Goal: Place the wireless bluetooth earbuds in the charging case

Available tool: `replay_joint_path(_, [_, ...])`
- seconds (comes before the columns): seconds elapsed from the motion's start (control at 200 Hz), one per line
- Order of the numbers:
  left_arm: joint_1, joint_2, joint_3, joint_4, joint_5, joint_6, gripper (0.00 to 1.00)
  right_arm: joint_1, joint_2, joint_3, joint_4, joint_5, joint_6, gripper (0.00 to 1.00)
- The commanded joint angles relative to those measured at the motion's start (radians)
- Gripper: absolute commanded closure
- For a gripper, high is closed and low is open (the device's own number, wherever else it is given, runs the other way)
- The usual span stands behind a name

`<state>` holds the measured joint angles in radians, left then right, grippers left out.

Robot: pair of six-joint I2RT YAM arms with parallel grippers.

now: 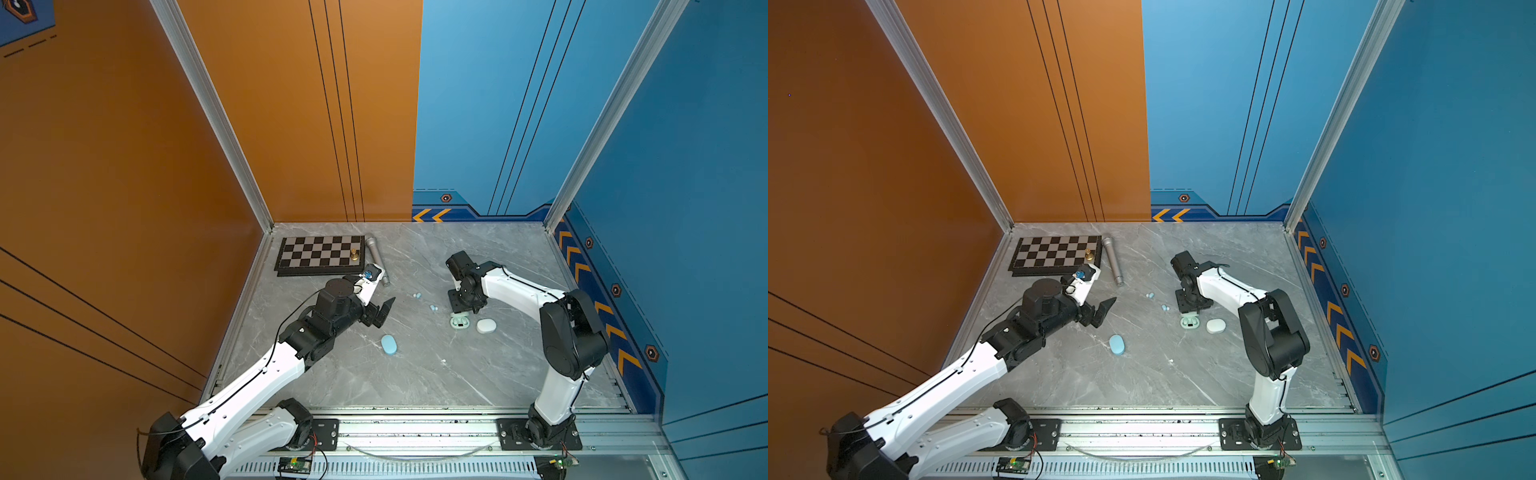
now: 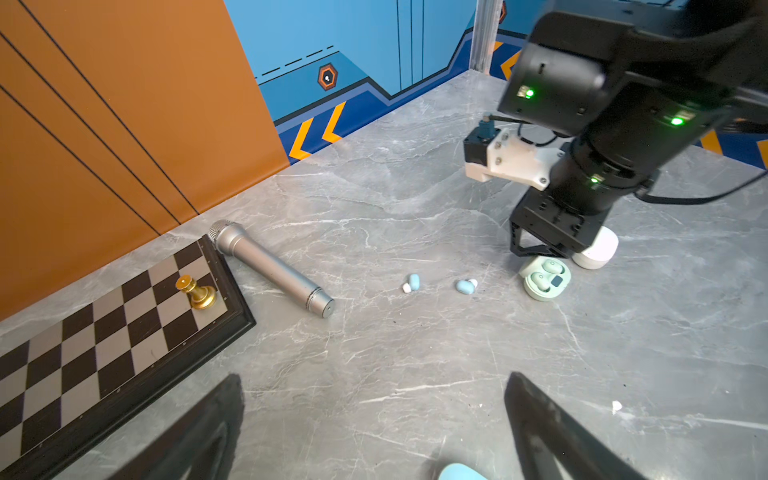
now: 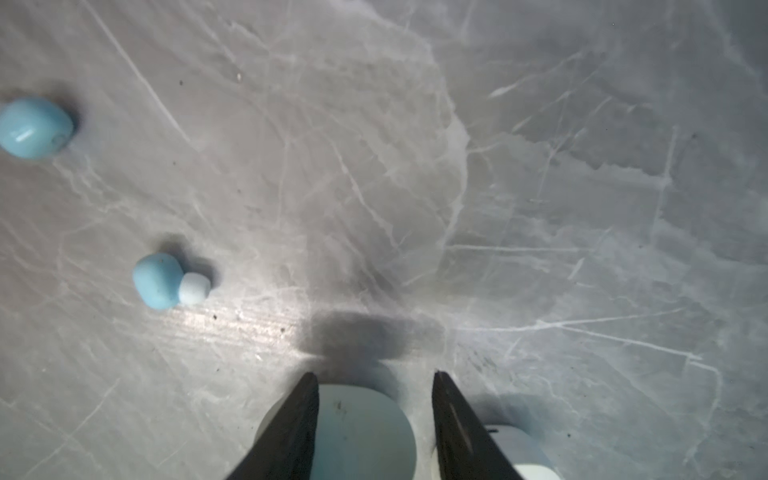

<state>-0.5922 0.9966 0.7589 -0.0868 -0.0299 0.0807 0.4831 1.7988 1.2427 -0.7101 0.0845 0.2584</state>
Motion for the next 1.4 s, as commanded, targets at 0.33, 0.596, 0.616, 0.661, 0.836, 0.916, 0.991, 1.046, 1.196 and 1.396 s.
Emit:
replay_joint_path(0.33, [0.103, -0.003, 0.037, -0.088, -0.17, -0.25, 0.02, 0.094, -0.206, -0.074, 0.206, -0.266, -0.115, 0.53])
replay_joint_path(0.596, [0.253, -0.053, 0.066, -0.277, -0.062, -0.337, 0.02, 0.338, -0.061, -0.075, 0.391, -0.38, -0.218, 0.43])
replay_joint_path(0.616, [0.255, -0.062, 0.068, -0.287, -0.06, -0.33, 0.02, 0.35, -0.052, -0.075, 0.407, -0.384, -0.216, 0.42])
replay_joint_path(0.661, [0.259, -0.082, 0.066, -0.309, -0.06, -0.314, 0.02, 0.377, -0.031, -0.074, 0.438, -0.394, -0.213, 0.37])
replay_joint_path(0.836, [0.276, -0.153, 0.063, -0.38, -0.061, -0.263, 0.02, 0.454, 0.053, -0.03, 0.449, -0.354, -0.195, 0.31])
replay_joint_path(0.916, [0.282, -0.173, 0.062, -0.403, -0.057, -0.251, 0.02, 0.472, 0.07, -0.019, 0.442, -0.313, -0.178, 0.3])
replay_joint_path(0.991, [0.287, -0.187, 0.058, -0.417, -0.053, -0.245, 0.02, 0.484, 0.087, -0.013, 0.433, -0.282, -0.164, 0.29])
replay_joint_path(1.046, [0.288, -0.197, 0.051, -0.422, -0.05, -0.241, 0.02, 0.49, 0.103, -0.001, 0.418, -0.267, -0.158, 0.28])
replay_joint_path(1.196, [0.295, -0.213, 0.033, -0.422, -0.05, -0.246, 0.02, 0.508, 0.153, 0.066, 0.309, -0.164, -0.163, 0.31])
replay_joint_path(1.396, [0.296, -0.21, 0.021, -0.413, -0.045, -0.282, 0.02, 0.5, 0.138, 0.039, 0.287, -0.103, -0.178, 0.39])
